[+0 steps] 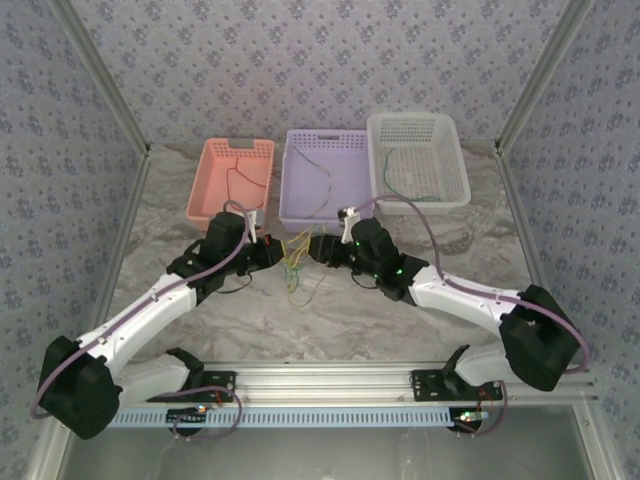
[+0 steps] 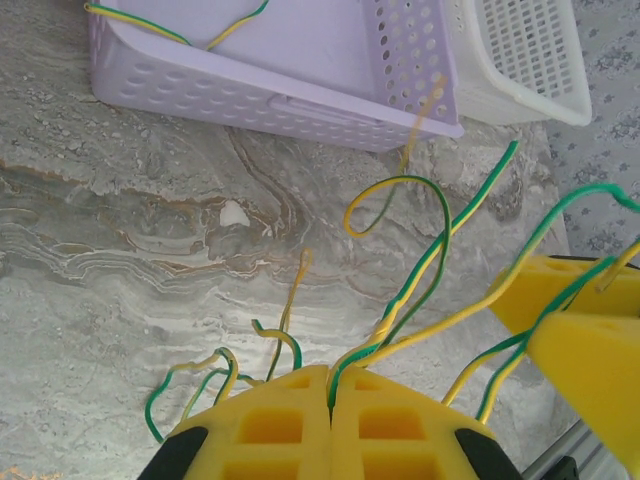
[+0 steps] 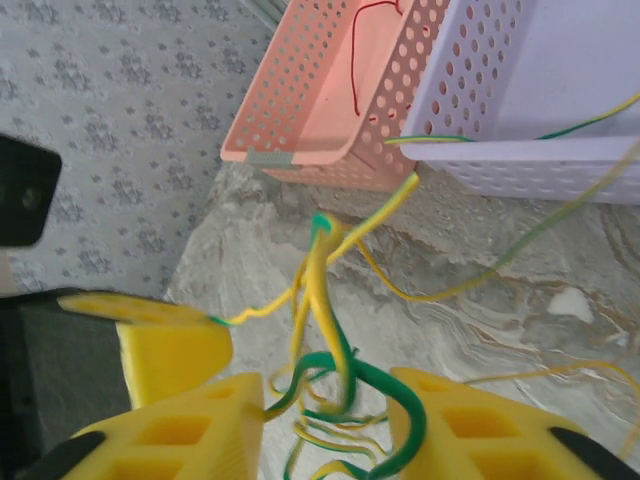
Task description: Untangle the cables
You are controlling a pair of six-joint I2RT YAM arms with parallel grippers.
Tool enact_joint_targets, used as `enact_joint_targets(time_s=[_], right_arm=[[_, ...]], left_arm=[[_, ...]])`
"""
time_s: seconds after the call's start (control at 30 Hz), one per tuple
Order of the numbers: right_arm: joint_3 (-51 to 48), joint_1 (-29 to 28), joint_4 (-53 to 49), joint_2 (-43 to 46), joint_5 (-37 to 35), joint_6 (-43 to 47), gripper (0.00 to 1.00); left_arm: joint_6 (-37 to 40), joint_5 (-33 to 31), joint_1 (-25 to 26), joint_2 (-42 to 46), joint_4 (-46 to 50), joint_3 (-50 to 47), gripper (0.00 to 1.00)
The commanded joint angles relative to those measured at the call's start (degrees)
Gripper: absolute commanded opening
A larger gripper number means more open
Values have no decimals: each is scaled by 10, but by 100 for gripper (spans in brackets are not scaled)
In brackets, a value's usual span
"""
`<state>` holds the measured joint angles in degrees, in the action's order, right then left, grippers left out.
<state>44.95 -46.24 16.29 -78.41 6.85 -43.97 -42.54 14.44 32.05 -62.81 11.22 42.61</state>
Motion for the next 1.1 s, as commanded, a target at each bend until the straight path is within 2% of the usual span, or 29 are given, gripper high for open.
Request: enact_joint_targets(time_s=[0.0, 0.1, 0.17, 0.2, 0.23, 0.27, 0.3, 0.47, 0.57, 0.7, 0.8, 0.9, 1.07], right_arm=[[25, 1, 13, -17, 7, 0, 26], [24, 1, -3, -11, -19, 0, 2], [20, 2, -19, 2, -42, 4, 0], [16, 5, -25, 10, -47, 5, 0], [12, 11, -29, 19, -49, 4, 0], [9, 18, -35, 28, -49, 0, 0], [7, 27, -41, 36, -42, -4, 0], [36, 62, -118, 60, -11, -5, 0], [53, 81, -164, 66, -6, -15, 0], [57, 102, -184, 73, 11, -49, 0], [69, 109, -207, 76, 14, -61, 0], [80, 116, -227, 80, 22, -71, 0], [88, 128, -254, 90, 29, -98, 0]], left_arm=[[-3, 17, 4, 0, -23, 20, 0], [-1, 15, 4, -4, -21, 19, 0], [-1, 3, 4, -4, -11, 22, 3], [-1, -8, 4, -1, -2, 23, 14], [-2, -25, 6, 6, 11, 24, 31], [-1, -42, 8, 13, 22, 24, 42], [4, -60, 14, 24, 33, 24, 48], [18, -87, 58, 30, 33, 2, 50], [16, -96, 105, 28, -25, -38, 49], [39, -143, 181, -15, -88, -57, 51], [49, -175, 209, -57, -156, -77, 60], [60, -201, 226, -82, -270, -117, 69], [107, -235, 251, -143, -365, -117, 74]])
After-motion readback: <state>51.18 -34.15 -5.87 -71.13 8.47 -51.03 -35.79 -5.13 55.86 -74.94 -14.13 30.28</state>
